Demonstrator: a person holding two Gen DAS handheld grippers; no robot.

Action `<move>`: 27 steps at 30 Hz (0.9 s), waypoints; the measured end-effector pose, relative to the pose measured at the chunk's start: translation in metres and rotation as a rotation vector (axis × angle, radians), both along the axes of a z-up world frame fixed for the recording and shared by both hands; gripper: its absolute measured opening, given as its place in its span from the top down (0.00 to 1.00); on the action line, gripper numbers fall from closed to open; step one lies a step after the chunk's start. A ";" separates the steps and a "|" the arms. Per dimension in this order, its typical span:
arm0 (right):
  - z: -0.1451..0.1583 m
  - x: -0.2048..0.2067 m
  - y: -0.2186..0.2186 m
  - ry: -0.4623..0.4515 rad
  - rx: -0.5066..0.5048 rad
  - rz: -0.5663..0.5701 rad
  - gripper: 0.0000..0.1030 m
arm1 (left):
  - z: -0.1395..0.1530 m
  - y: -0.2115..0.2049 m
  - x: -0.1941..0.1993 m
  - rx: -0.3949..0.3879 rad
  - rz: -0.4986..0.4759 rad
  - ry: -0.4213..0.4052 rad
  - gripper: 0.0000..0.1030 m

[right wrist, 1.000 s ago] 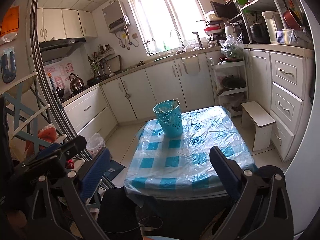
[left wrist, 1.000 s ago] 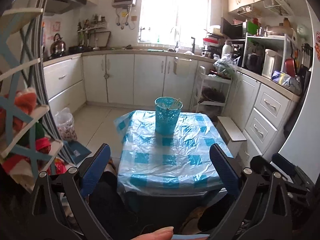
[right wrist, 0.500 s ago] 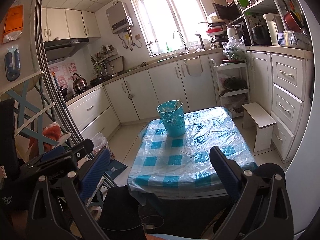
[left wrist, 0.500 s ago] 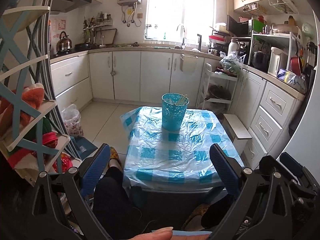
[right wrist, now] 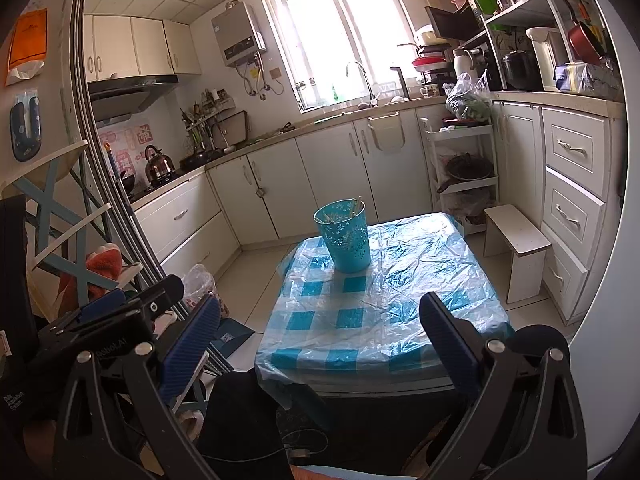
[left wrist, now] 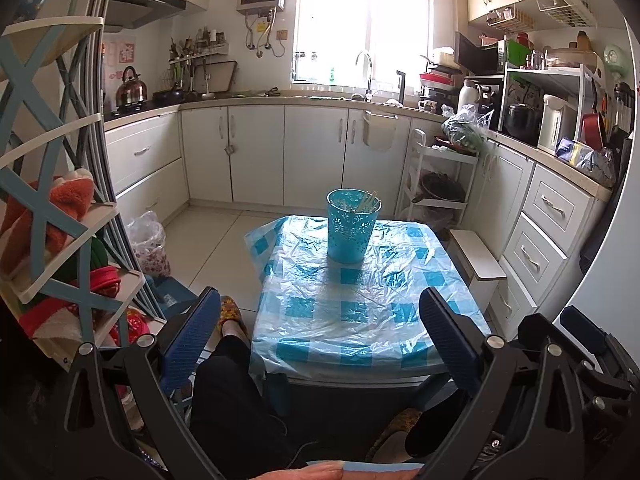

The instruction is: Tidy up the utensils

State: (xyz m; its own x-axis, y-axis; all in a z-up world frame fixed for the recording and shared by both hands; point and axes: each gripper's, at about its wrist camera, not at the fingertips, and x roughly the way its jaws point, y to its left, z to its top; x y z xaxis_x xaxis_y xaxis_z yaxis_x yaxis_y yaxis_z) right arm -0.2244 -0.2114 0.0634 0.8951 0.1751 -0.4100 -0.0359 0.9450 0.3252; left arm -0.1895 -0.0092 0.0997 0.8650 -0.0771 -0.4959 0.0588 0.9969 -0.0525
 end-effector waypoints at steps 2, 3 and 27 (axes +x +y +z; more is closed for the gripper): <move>0.000 0.000 -0.001 0.002 -0.001 0.003 0.07 | 0.000 0.000 0.000 0.000 0.000 -0.001 0.07; 0.000 -0.001 -0.001 0.003 -0.002 0.004 0.07 | 0.000 0.000 0.000 0.000 0.000 -0.002 0.07; 0.000 0.004 -0.001 0.019 -0.002 0.006 0.07 | 0.003 0.005 0.004 0.006 0.010 -0.009 0.07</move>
State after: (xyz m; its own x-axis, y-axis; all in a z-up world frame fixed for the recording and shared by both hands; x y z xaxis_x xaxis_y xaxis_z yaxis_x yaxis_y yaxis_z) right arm -0.2202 -0.2120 0.0630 0.8861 0.1793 -0.4275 -0.0352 0.9455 0.3236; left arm -0.1851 -0.0043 0.1030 0.8699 -0.0653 -0.4889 0.0490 0.9977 -0.0461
